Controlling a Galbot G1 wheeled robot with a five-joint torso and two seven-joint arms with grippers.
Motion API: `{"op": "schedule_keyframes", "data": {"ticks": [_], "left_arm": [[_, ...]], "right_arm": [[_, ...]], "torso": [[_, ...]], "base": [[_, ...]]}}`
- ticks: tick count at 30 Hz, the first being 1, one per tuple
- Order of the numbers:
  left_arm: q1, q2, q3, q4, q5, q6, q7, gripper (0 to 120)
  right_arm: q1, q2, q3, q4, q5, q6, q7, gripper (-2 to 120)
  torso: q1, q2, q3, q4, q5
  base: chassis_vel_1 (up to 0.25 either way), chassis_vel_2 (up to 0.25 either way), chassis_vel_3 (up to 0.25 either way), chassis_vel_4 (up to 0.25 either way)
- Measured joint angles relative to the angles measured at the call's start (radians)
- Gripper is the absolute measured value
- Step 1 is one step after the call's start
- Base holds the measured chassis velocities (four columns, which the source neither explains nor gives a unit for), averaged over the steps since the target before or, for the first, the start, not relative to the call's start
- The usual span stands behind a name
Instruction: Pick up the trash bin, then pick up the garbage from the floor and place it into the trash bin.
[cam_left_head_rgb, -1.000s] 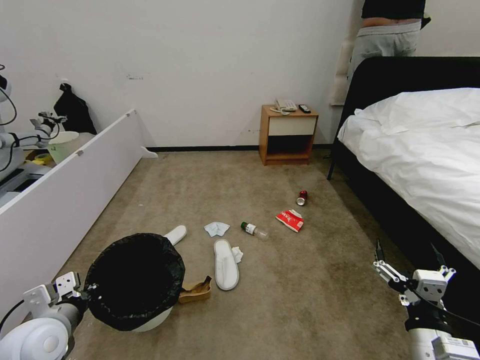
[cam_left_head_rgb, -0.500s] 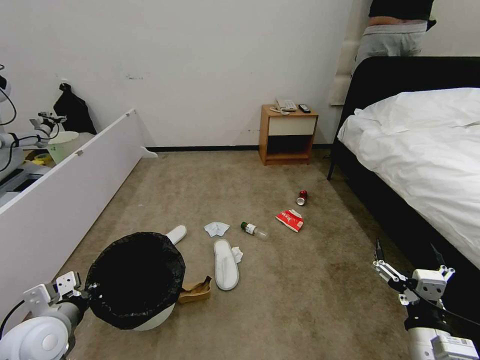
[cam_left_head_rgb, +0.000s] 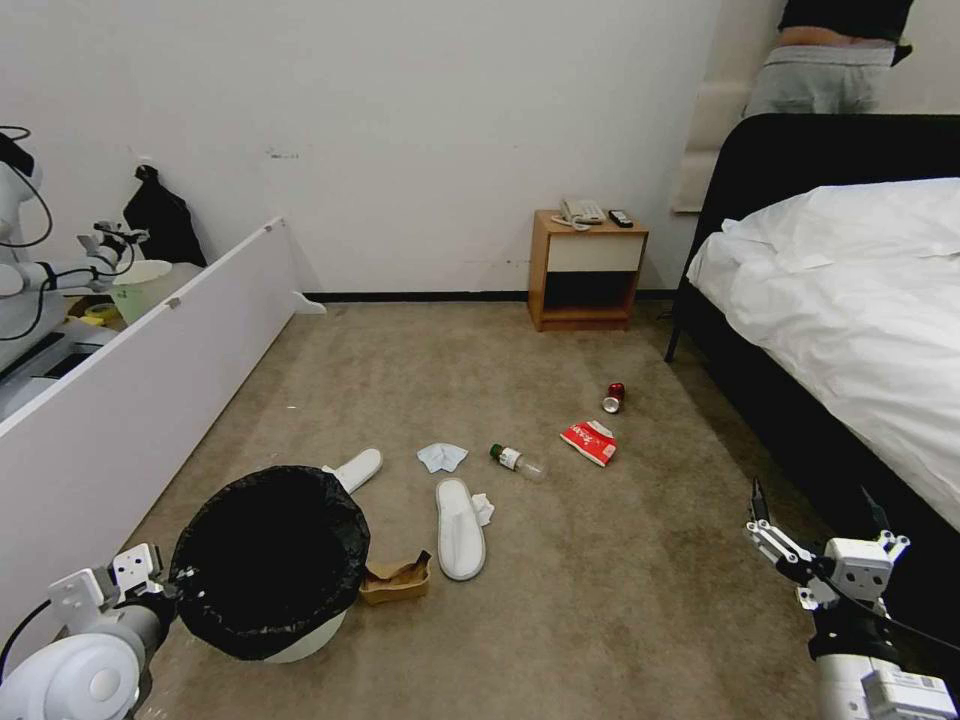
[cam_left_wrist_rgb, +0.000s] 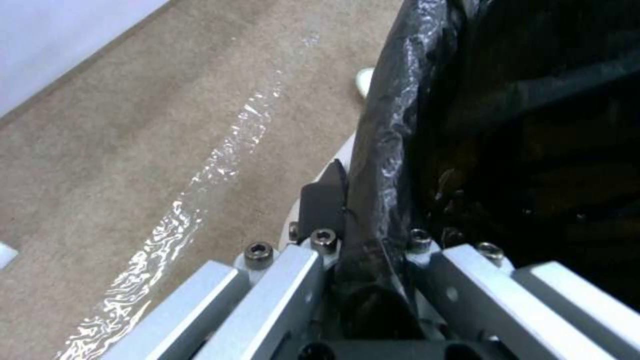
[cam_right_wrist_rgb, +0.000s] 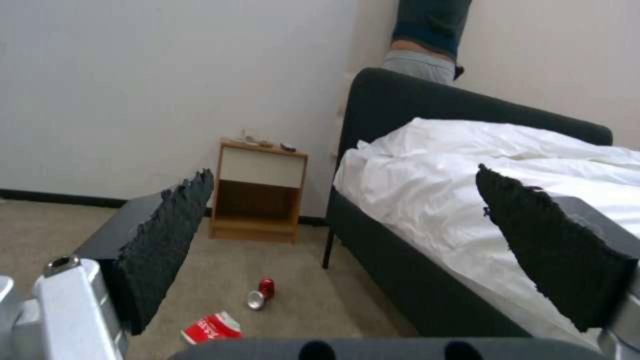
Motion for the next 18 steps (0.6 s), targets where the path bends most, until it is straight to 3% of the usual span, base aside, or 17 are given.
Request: {"op": "schedule_keyframes", "data": {"ticks": [18], "left_arm": [[0.004,-0.002,0.001,0.000,0.012,0.000,0.010,1]], "right_arm": [[-0.003,0.005,0.001,0.000,-0.004,0.002,0.001,100]], "torso": [[0.000,0.000,0.000,0.0002,0.0000]], "base": [[0.009,0.010,0.008,0.008]]}}
